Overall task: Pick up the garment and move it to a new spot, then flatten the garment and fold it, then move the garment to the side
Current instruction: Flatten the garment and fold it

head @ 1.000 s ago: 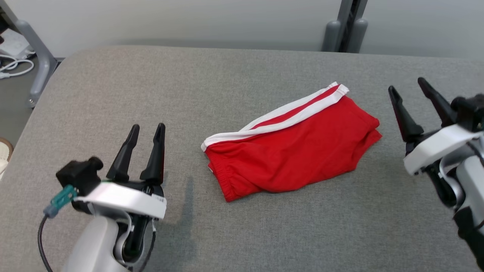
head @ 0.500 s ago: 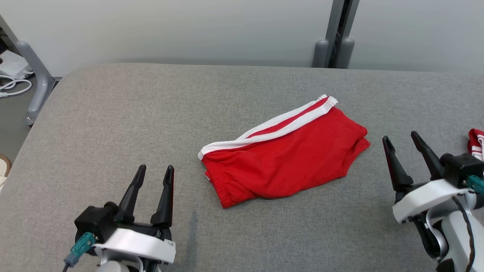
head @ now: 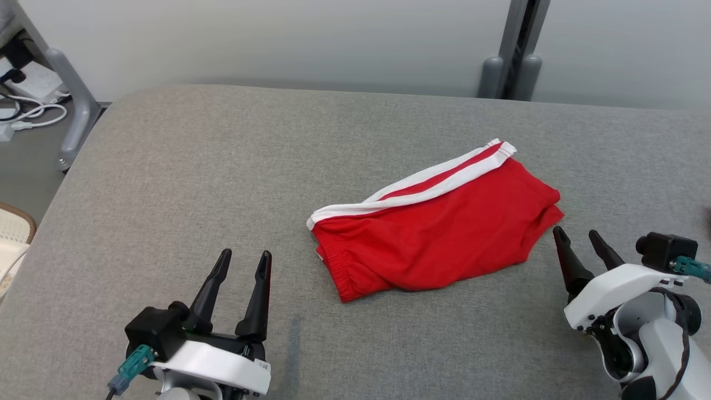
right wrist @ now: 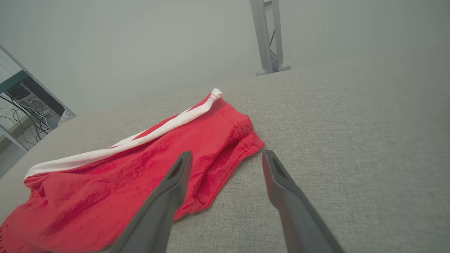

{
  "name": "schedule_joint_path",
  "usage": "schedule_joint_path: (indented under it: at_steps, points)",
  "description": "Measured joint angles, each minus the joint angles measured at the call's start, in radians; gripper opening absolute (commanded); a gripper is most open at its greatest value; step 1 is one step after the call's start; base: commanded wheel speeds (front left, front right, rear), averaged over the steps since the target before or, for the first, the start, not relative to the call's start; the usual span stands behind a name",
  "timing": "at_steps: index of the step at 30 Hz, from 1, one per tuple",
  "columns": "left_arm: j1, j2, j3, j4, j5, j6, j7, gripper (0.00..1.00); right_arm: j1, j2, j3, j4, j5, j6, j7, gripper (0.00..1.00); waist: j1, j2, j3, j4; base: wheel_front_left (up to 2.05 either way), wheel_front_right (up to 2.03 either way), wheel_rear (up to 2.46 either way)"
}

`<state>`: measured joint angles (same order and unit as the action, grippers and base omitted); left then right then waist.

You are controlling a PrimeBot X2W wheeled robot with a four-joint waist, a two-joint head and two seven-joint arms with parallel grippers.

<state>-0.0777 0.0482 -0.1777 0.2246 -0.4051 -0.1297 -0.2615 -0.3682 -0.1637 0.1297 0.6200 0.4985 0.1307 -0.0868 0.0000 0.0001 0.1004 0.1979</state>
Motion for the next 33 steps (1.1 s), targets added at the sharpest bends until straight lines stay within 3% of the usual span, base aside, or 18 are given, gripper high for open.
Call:
schedule_joint_path:
  at_steps: [10, 21, 29, 30, 33]
  points:
    - [-0.009, 0.001, -0.022, 0.012, 0.001, 0.000, 0.000, 1.00, -0.088, 0.026, -0.128, 0.177, 0.184, 0.000, 0.123, 1.00, 0.0000, 0.0000, 0.025, 0.089, 0.00, 0.00, 0.00]
    - [-0.010, 0.001, -0.016, 0.015, -0.010, 0.008, 0.000, 1.00, -0.191, 0.010, -0.190, 0.329, 0.225, 0.000, 0.146, 1.00, 0.0000, 0.0000, 0.062, 0.170, 0.00, 0.00, 0.00]
    - [-0.033, -0.001, -0.114, 0.014, -0.020, 0.009, 0.000, 1.00, -0.273, -0.009, -0.207, 0.422, 0.219, 0.000, 0.129, 1.00, 0.0000, 0.0000, 0.090, 0.192, 0.00, 0.00, 0.00]
    - [-0.034, -0.001, -0.122, 0.014, -0.019, 0.011, 0.000, 1.00, -0.281, -0.012, -0.206, 0.430, 0.219, 0.000, 0.129, 0.96, 0.0000, 0.0000, 0.093, 0.195, 0.00, 0.00, 0.00]
    - [-0.036, 0.002, -0.133, 0.013, -0.028, 0.021, 0.000, 1.00, -0.295, -0.016, -0.194, 0.441, 0.221, 0.000, 0.128, 0.00, 0.0000, 0.0000, 0.094, 0.200, 0.00, 0.00, 0.00]
